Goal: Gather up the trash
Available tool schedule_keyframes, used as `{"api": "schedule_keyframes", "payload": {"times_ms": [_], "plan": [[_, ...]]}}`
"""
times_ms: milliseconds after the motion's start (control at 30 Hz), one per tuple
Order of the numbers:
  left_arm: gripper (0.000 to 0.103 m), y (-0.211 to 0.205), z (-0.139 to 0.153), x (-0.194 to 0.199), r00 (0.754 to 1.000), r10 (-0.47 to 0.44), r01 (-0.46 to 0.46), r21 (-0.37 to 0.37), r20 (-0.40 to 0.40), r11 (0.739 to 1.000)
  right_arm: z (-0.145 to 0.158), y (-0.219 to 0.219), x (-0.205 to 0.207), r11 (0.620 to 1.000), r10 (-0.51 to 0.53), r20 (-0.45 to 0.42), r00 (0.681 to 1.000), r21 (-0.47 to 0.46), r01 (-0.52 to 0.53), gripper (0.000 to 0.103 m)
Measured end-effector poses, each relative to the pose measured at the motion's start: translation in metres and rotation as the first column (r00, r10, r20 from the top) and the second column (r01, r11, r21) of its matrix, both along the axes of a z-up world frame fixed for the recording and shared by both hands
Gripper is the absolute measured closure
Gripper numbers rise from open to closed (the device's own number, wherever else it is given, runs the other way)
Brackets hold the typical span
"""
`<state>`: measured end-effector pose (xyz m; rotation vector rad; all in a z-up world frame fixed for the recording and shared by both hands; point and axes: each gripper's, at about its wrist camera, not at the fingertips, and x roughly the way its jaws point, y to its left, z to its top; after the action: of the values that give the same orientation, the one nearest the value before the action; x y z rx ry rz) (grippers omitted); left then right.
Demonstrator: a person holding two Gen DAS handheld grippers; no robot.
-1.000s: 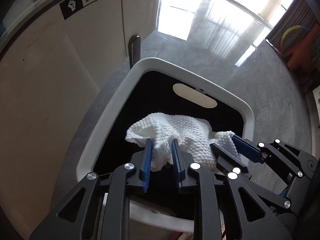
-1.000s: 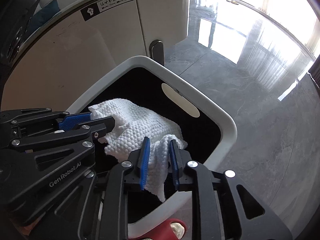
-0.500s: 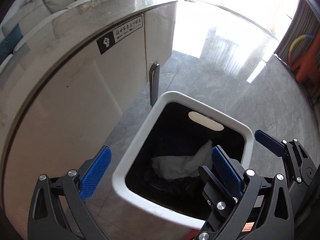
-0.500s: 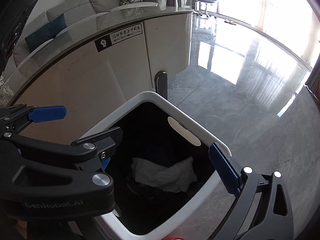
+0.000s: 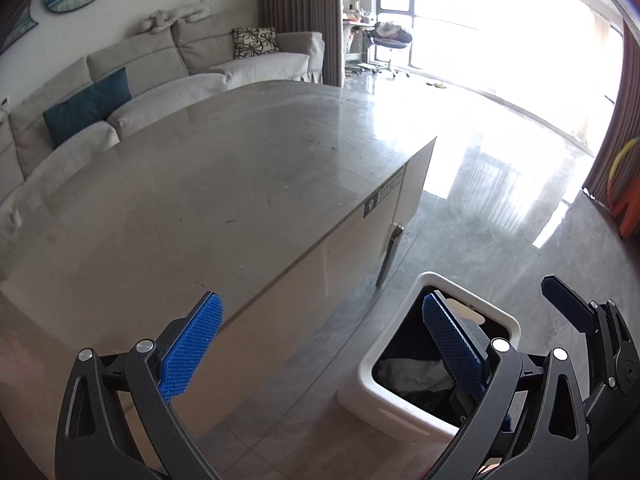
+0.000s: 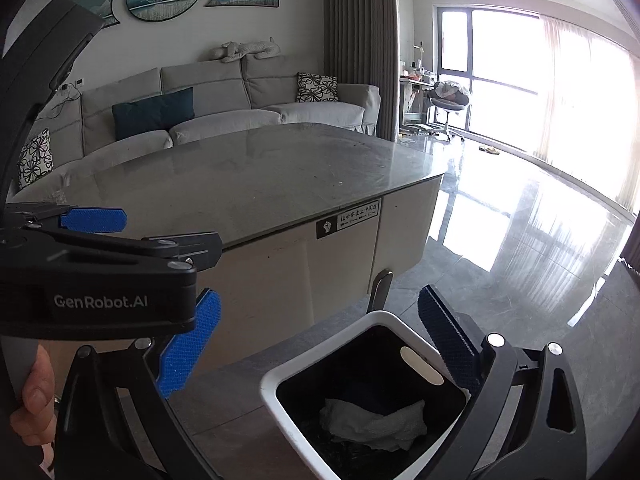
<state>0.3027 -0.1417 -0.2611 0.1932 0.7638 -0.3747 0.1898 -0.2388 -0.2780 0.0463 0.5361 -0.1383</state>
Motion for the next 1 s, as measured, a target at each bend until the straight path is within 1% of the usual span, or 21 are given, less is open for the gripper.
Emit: {"api": "schedule_keyframes", "payload": {"times_ms": [67, 200, 233, 300, 367, 467, 567, 633, 733, 800, 967, 1000], "plan": [[0.004, 0.02, 0.018, 0.0, 0.999, 0.034, -0.034, -0.011, 0.036, 0.999, 0.016, 0.014, 0.004, 1.0, 0.02, 0.038, 0.999, 0.007, -0.02, 0.005], [0.004, 0.061, 0.049, -0.001, 0.991, 0.097, -0.094, -0.037, 0.097, 0.995, 0.051, 0.052, 0.014, 0.998, 0.057, 0.13, 0.99, -0.033, -0.053, 0.005], [0.004, 0.074, 0.057, -0.001, 0.986, 0.121, -0.116, -0.046, 0.116, 0.992, 0.059, 0.061, 0.017, 0.998, 0.061, 0.155, 0.986, -0.043, -0.055, 0.005], [0.004, 0.097, 0.071, -0.001, 0.98, 0.143, -0.132, -0.084, 0.14, 0.988, 0.072, 0.081, 0.023, 0.996, 0.073, 0.191, 0.979, -0.059, -0.063, 0.005], [0.004, 0.119, 0.083, 0.001, 0.974, 0.17, -0.154, -0.111, 0.151, 0.982, 0.083, 0.099, 0.028, 0.996, 0.079, 0.22, 0.972, -0.067, -0.066, 0.005], [0.004, 0.146, 0.099, 0.002, 0.956, 0.224, -0.205, -0.116, 0.189, 0.972, 0.094, 0.119, 0.036, 0.995, 0.084, 0.261, 0.962, -0.073, -0.067, 0.005], [0.004, 0.171, 0.11, 0.0, 0.935, 0.283, -0.264, -0.111, 0.216, 0.958, 0.101, 0.14, 0.042, 0.993, 0.092, 0.276, 0.957, -0.096, -0.068, 0.005], [0.004, 0.184, 0.117, -0.003, 0.931, 0.284, -0.266, -0.107, 0.231, 0.958, 0.104, 0.15, 0.045, 0.992, 0.104, 0.28, 0.954, -0.095, -0.081, 0.005], [0.004, 0.199, 0.12, -0.006, 0.912, 0.322, -0.307, -0.097, 0.254, 0.947, 0.106, 0.164, 0.051, 0.991, 0.114, 0.271, 0.956, -0.099, -0.09, 0.005], [0.004, 0.208, 0.122, -0.007, 0.911, 0.328, -0.31, -0.109, 0.252, 0.944, 0.108, 0.173, 0.053, 0.989, 0.128, 0.265, 0.956, -0.11, -0.101, 0.005], [0.004, 0.228, 0.125, -0.008, 0.895, 0.363, -0.341, -0.127, 0.258, 0.931, 0.115, 0.2, 0.059, 0.98, 0.153, 0.264, 0.952, -0.162, -0.113, 0.005], [0.004, 0.232, 0.127, -0.003, 0.894, 0.368, -0.345, -0.131, 0.257, 0.929, 0.115, 0.202, 0.059, 0.98, 0.153, 0.267, 0.951, -0.167, -0.111, 0.005]]}}
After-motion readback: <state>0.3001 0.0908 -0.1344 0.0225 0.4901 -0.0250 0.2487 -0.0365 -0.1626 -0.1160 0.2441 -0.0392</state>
